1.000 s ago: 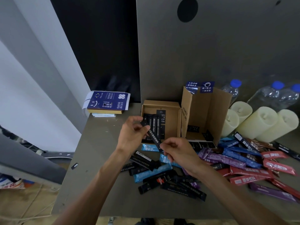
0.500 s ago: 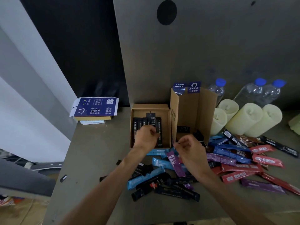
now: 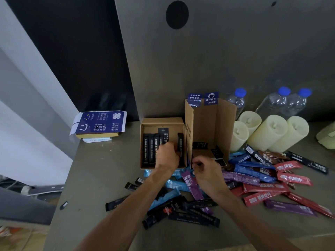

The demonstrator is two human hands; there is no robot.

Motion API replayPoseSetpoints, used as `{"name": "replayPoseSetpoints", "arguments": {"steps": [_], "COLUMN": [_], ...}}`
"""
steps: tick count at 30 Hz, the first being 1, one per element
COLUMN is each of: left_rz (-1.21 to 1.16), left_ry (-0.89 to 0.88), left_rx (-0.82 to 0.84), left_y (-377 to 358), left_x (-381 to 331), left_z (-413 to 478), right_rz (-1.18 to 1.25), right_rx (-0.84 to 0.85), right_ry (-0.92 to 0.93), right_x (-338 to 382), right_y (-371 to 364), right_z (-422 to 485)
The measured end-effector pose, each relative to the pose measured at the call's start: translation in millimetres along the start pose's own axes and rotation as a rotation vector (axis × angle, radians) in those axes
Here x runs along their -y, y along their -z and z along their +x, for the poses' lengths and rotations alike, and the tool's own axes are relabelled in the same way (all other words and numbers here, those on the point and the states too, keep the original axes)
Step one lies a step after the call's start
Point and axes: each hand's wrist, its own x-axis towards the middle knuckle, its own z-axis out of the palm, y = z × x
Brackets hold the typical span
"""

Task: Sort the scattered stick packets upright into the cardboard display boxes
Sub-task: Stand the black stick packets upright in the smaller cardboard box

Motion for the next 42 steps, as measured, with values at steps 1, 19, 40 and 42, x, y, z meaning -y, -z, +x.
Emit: {"name": "replayPoseSetpoints", "arguments": {"steps": [1,19,40,42], "left_rz": [0.012,-0.117,0.377,0.364], "left_ry": [-0.001,-0.125,-0.524,-0.532], "left_rx": [-0.003,0.047,0.245,0.222], "left_y": [0,36,-23,-21], "left_x": [0,11,21,22], "left_z": [0,-52,-117,-117], "right_rz": [-0.001,0.110,-0.244,-0.245], "right_rx": [0.007,0.039,0.076,0.106], "right_ry": [0.002,-0.006,0.100,0.088], "right_x": [-1,-4,-78,-79], "right_y": [0,10,31,33], "right_z": [1,-9,-88,-89]}}
